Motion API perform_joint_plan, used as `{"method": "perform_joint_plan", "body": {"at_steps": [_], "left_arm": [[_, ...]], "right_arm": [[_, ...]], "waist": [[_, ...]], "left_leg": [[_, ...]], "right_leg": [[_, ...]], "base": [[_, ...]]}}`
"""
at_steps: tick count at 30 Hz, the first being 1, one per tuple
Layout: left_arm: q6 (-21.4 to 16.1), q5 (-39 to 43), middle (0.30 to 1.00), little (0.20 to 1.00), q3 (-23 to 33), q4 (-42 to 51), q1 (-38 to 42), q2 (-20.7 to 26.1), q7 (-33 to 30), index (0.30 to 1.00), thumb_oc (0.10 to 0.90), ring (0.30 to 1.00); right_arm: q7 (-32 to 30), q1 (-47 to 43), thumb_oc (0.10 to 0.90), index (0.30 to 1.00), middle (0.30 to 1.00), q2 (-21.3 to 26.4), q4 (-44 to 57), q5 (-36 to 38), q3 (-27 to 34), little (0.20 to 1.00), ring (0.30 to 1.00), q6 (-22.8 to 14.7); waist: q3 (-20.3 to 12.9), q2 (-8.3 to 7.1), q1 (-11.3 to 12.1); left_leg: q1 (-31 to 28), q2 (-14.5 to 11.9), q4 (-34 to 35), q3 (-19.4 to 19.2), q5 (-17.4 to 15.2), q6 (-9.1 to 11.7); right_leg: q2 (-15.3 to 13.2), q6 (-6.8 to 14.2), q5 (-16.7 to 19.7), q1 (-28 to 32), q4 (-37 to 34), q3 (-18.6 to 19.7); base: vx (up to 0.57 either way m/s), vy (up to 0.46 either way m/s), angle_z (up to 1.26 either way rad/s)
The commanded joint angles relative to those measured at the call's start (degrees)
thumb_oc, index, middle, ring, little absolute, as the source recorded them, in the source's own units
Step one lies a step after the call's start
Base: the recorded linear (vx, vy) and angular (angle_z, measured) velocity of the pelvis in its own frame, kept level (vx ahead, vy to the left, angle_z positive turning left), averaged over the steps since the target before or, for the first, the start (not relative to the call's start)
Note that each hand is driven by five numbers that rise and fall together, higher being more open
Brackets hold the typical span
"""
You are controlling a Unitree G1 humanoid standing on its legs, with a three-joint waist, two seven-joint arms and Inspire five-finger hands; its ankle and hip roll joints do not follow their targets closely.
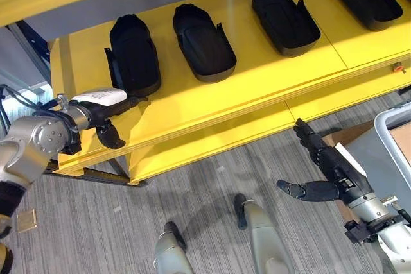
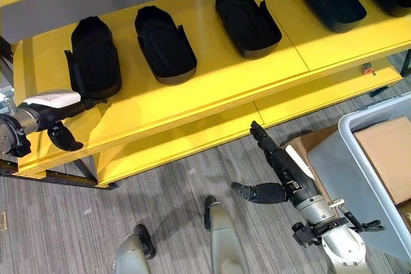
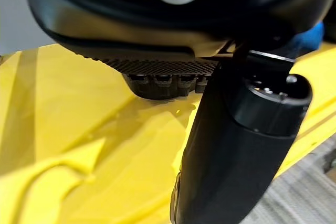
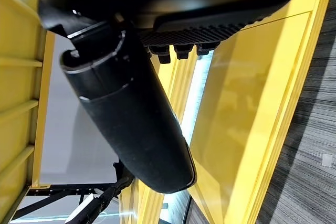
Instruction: Move parts from the plastic box to the shelf.
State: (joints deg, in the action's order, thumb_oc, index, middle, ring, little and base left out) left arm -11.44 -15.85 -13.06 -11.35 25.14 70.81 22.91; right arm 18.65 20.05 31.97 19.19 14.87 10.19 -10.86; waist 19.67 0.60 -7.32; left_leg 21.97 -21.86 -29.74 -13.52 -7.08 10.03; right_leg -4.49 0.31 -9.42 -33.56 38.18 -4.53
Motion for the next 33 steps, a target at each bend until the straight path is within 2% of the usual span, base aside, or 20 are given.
{"method": "perform_joint_plan", "body": {"at_steps": [1, 5, 10, 14, 18, 23, 25, 33], "left_arm": [[-0.70, 4.84, 1.000, 1.000, 10.93, 5.90, -3.30, 5.27, -1.55, 1.000, 0.900, 1.000], [-1.25, 7.77, 1.000, 1.000, 18.12, 11.03, -11.39, 5.13, -0.59, 1.000, 0.900, 1.000], [-1.42, 10.34, 1.000, 1.000, 22.11, 13.79, -16.39, 4.72, -0.47, 1.000, 0.900, 1.000], [-2.03, 15.96, 1.000, 1.000, 24.40, 15.13, -18.61, 3.59, -1.30, 1.000, 0.900, 1.000], [-2.76, 19.14, 1.000, 1.000, 24.55, 15.07, -18.60, 3.09, -2.36, 1.000, 0.900, 1.000], [-3.81, 18.95, 1.000, 1.000, 23.81, 13.88, -16.98, 0.70, -6.49, 1.000, 0.900, 1.000], [-4.17, 17.42, 1.000, 1.000, 23.41, 11.85, -15.40, -3.02, -10.38, 1.000, 0.900, 1.000], [-3.55, 13.81, 1.000, 1.000, 21.09, 7.49, -11.84, -8.76, -14.26, 1.000, 0.900, 1.000]], "right_arm": [[-0.26, -1.77, 0.900, 1.000, 1.000, 0.23, 4.60, 3.81, 3.86, 1.000, 1.000, -5.16], [-0.12, -2.11, 0.900, 1.000, 1.000, 0.59, 4.58, 3.13, 4.18, 1.000, 1.000, -5.36], [0.17, -2.46, 0.900, 1.000, 1.000, 0.66, 4.58, 3.12, 4.01, 1.000, 1.000, -5.38], [0.28, -2.94, 0.900, 1.000, 1.000, 1.05, 4.59, 3.19, 4.02, 1.000, 1.000, -5.75], [0.30, -3.18, 0.900, 1.000, 1.000, 1.15, 4.64, 3.40, 3.90, 1.000, 1.000, -6.14], [0.01, -3.50, 0.900, 1.000, 1.000, 1.33, 4.34, 3.32, 3.40, 1.000, 1.000, -6.82], [-0.29, -3.77, 0.900, 1.000, 1.000, 1.44, 4.18, 3.31, 2.84, 1.000, 1.000, -7.08], [-0.85, -4.46, 0.900, 1.000, 1.000, 1.73, 4.09, 3.09, 2.33, 1.000, 1.000, -7.03]], "waist": [[-3.47, 0.52, -0.75], [-3.54, 0.57, -0.44], [-3.58, 0.62, -0.37], [-3.62, 0.69, -0.46], [-3.71, 0.72, -0.47], [-3.91, 0.63, -0.52], [-4.05, 0.33, -0.72], [-4.26, 0.07, -1.12]], "left_leg": [[3.00, -0.70, -0.57, 3.00, 2.86, -3.31], [2.68, -0.69, -0.30, 3.22, 2.90, -3.33], [2.64, -0.65, -0.24, 3.37, 2.97, -3.35], [2.44, -0.55, 0.03, 3.35, 3.16, -3.41], [2.26, -0.52, 0.23, 3.32, 3.31, -3.39], [2.13, -0.53, 0.40, 3.38, 3.33, -3.48], [2.10, -0.65, 0.26, 3.28, 3.21, -3.49], [1.92, -0.71, 0.55, 2.99, 3.18, -3.49]], "right_leg": [[-3.14, 4.65, 0.14, 4.45, 0.23, 1.15], [-3.07, 4.57, 0.21, 4.78, 0.01, 1.17], [-3.04, 4.52, 0.27, 4.97, -0.12, 1.01], [-3.08, 4.53, 0.44, 5.19, -0.25, 1.03], [-3.02, 4.53, 0.57, 5.24, -0.44, 1.09], [-2.95, 4.51, 0.74, 5.42, -0.59, 1.18], [-2.84, 4.40, 0.59, 5.33, -0.47, 1.28], [-2.66, 4.32, 0.56, 5.21, -0.58, 1.37]], "base": [[0.00, 0.000, 0.00], [0.00, 0.001, 0.01], [0.00, 0.004, 0.02], [0.00, 0.000, 0.00], [0.00, 0.000, 0.00], [0.00, 0.000, 0.00], [0.00, 0.000, 0.00], [0.00, 0.000, 0.00]]}}
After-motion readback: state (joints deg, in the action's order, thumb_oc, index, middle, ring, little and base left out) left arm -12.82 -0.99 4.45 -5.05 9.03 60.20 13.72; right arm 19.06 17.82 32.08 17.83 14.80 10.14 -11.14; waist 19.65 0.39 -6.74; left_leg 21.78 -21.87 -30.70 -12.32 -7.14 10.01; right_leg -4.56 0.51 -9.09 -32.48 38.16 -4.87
